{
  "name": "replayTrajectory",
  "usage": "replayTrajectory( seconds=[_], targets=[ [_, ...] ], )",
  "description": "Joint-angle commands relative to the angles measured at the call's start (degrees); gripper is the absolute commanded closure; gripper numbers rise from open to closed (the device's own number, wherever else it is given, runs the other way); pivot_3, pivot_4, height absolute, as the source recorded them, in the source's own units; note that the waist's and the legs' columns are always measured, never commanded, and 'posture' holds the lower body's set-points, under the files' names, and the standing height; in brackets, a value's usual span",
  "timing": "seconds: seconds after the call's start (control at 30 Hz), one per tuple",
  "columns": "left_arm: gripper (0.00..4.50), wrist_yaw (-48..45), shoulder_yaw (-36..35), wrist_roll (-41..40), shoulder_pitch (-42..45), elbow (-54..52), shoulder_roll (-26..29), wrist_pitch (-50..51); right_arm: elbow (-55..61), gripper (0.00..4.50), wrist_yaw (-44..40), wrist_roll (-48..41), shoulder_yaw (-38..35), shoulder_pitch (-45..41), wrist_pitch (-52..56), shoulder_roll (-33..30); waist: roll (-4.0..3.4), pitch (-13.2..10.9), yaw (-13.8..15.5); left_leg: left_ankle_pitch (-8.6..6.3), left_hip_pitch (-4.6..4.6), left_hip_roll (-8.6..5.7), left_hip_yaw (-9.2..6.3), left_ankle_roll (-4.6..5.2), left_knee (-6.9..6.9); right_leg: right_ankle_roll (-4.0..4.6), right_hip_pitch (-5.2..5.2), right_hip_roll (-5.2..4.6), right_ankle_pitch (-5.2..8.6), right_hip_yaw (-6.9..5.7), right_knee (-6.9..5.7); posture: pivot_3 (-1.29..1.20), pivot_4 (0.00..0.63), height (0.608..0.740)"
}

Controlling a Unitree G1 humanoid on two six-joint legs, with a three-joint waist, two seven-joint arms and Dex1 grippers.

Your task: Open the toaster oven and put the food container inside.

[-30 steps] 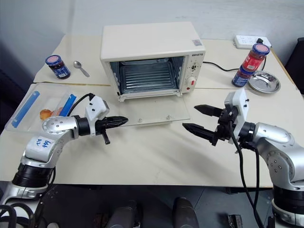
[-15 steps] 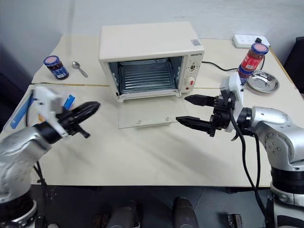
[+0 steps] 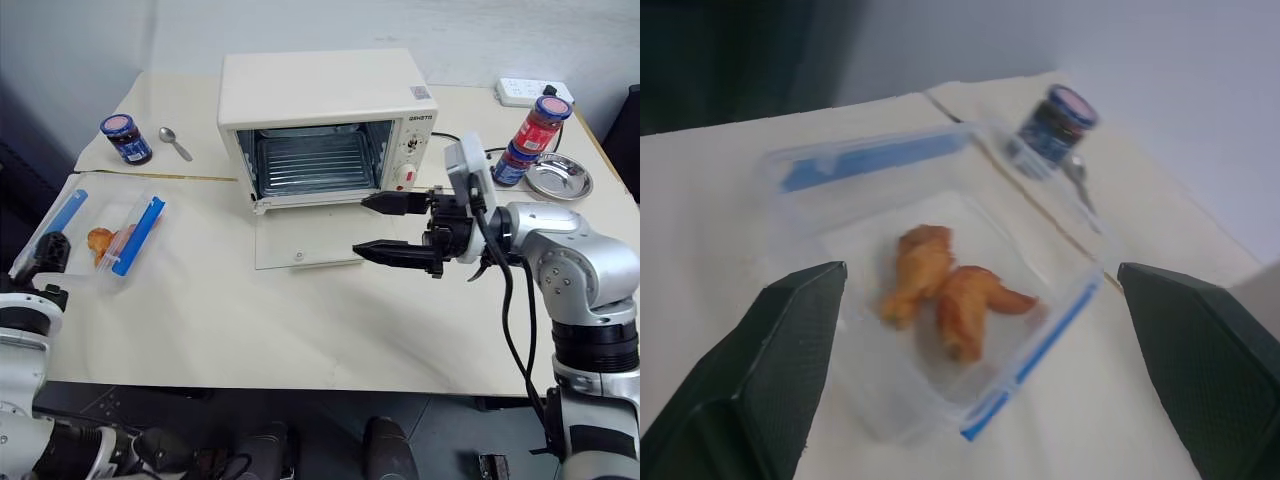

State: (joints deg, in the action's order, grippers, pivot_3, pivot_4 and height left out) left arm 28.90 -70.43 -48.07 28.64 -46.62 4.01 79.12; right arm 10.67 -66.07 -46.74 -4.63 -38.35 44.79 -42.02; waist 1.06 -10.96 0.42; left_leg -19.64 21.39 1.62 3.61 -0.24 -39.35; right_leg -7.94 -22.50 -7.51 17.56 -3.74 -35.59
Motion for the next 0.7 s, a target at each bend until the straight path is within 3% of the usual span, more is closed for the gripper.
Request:
replayTrajectory(
  seconds=[0.03,0.17,0.33,0.43,0.7],
  targets=[
    [0.04,4.0,-3.2,1.0,2.3,2.4,1.8,2.5,1.8,0.0,0.1,-0.3,-0.8,-0.3,-1.4,0.2,0.01,0.0,0.0,-0.01,0.0,0.0,0.02,-0.01,0.0,0.0,-0.02,0.01,0.0,0.0,0.0,0.0,0.15,0.74],
    [0.04,8.2,-3.8,5.8,5.4,8.0,3.1,2.4,4.6,0.0,2.1,-1.2,-2.0,1.8,-0.9,0.5,0.06,0.0,0.1,-0.02,0.0,0.01,0.01,-0.04,0.01,0.01,-0.03,0.04,0.0,-0.01,0.0,0.0,0.15,0.74],
    [0.04,6.6,1.0,9.6,8.1,18.5,6.5,-0.9,7.9,0.0,5.4,-2.7,-3.6,4.5,-0.1,0.8,0.1,0.0,0.5,-0.02,0.0,0.02,0.07,-0.07,0.02,0.01,-0.07,0.06,0.0,0.0,0.0,0.0,0.15,0.74],
    [0.6,8.0,-0.3,11.3,9.9,22.3,6.8,-2.1,10.0,0.0,7.5,-4.1,-5.1,6.5,0.5,0.6,0.14,0.0,0.8,-0.02,0.01,0.02,0.07,-0.09,0.03,0.04,-0.08,0.05,-0.02,0.0,0.01,0.0,0.15,0.74],
    [2.93,6.7,0.7,13.2,9.5,25.2,9.2,-2.6,13.7,0.0,11.5,-5.1,-7.7,10.6,0.6,-0.9,0.21,0.1,0.7,-0.07,0.01,0.06,0.19,-0.17,0.2,0.06,-0.2,0.07,0.0,0.0,0.07,0.0,0.15,0.74]
  ],
)
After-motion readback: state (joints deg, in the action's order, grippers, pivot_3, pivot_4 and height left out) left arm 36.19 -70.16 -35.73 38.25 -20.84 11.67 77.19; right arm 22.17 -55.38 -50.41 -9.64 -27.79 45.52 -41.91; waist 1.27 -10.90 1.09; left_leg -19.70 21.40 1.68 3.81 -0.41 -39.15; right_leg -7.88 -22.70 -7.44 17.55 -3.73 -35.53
